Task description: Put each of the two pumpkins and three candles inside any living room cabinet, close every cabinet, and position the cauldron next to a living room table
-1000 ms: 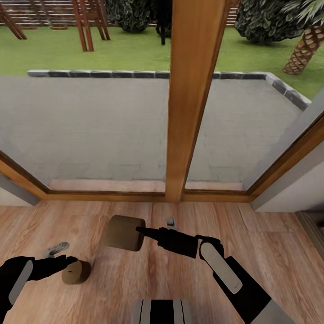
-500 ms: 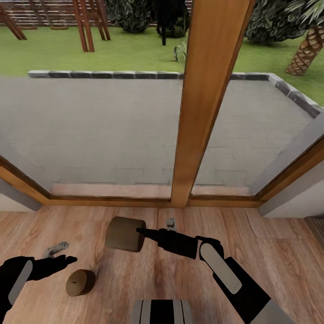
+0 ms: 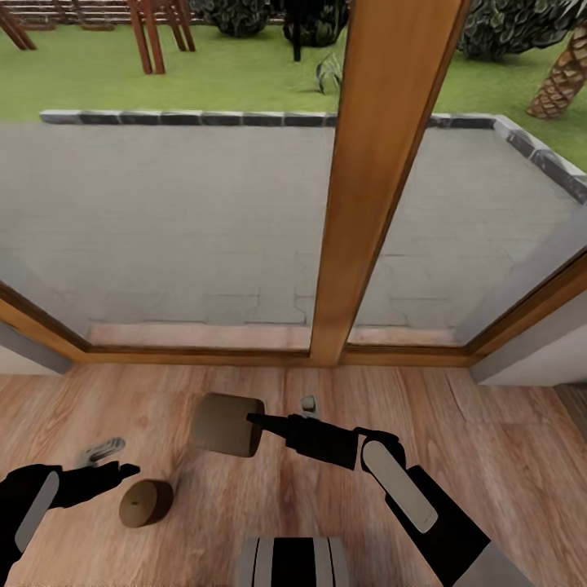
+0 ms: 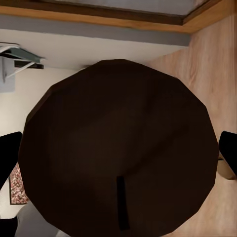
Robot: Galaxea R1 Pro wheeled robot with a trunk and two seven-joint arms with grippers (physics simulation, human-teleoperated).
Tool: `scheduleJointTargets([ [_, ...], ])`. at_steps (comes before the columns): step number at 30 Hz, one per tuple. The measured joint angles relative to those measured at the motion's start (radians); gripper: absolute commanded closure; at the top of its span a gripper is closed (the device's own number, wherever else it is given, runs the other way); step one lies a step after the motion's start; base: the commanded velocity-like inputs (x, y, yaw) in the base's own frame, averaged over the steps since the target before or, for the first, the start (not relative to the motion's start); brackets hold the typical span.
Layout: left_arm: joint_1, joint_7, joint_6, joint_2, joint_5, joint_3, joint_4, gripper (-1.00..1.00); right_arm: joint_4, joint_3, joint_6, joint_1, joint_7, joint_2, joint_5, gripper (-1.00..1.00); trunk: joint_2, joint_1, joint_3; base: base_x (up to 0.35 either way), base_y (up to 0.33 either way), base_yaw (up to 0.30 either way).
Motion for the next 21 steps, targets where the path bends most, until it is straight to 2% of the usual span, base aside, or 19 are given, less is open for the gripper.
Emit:
scheduleJointTargets([
  [6,0.000,0.001,-0.047,-0.001,0.000,-0.001,0.001,-1.00,0.000,0.000,0.000,0.000,0.000,0.000,0.001,1.00,-0.001,0.003,-0.023,0.000,0.000,0.000],
  [21,0.000,0.001,-0.060,-0.007,-0.001,-0.004,0.001,-1.00,0.000,0.000,-0.001,0.000,0.000,0.000,0.001,1.00,-0.005,0.009,-0.081,0.000,0.000,0.000],
])
